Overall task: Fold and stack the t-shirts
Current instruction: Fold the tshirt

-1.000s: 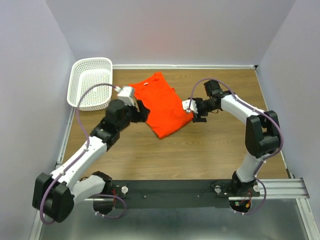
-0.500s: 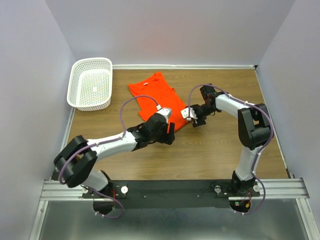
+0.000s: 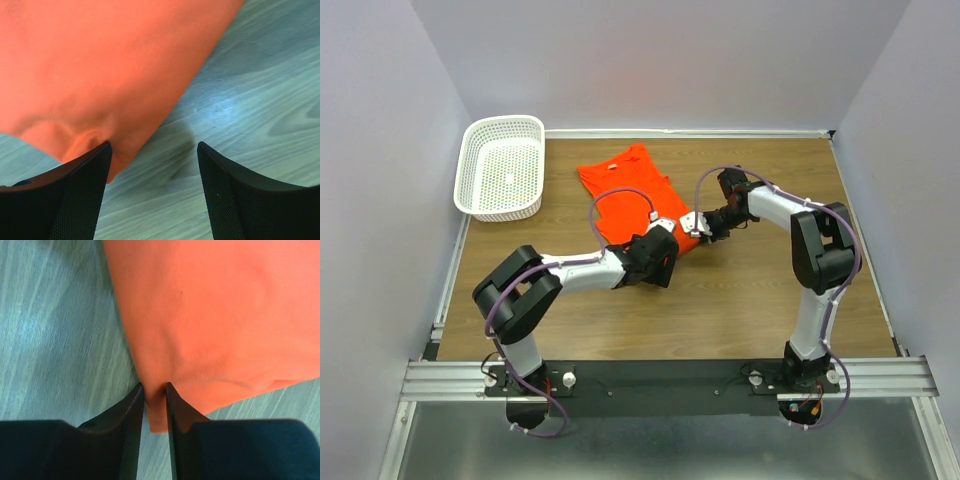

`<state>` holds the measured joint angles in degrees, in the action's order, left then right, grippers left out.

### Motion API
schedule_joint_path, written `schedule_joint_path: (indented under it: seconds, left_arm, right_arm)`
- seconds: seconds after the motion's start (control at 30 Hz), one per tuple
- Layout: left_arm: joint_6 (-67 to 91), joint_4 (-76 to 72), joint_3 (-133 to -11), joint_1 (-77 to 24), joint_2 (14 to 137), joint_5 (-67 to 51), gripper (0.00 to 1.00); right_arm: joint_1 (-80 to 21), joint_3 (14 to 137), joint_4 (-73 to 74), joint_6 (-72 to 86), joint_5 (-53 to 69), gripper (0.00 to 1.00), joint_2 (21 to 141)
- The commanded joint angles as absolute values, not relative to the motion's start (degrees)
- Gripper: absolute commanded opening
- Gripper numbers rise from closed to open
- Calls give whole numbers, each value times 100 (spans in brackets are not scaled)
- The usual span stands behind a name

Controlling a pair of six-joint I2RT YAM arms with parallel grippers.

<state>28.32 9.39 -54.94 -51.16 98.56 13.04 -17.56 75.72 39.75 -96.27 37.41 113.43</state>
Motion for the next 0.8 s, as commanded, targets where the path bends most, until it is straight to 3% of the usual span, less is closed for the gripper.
schedule_joint_path:
  seconds: [0.0, 0.27, 0.4, 0.6, 0.7, 0.77]
  left_arm:
    - [2813, 1406, -5580, -5308, 9792, 2056, 77]
    - [2725, 1679, -5669, -5643, 9624, 2575, 76]
    - [3022, 1784, -5573, -5660, 9563, 2663, 76]
    - [3366, 1477, -4853, -5801, 8080, 2409, 77]
    - [3428, 1188, -4308, -5801, 7139, 2041, 83]
    - [3480, 1117, -4009, -5775, 6576, 1777, 95]
  right_arm:
    - [-1775, 7515, 4043, -9563, 3647, 29, 11663]
    - [-1775, 7471, 4043, -9387, 3498, 22, 11628]
    - [-1767, 7348, 4043, -9352, 3375, 1, 11593]
    - [-1609, 6716, 4052, -8985, 2779, 1, 11040]
    - [-1538, 5935, 4104, -8746, 2227, 1, 10356]
    - [-1538, 5215, 4183, -8605, 2084, 2, 9943]
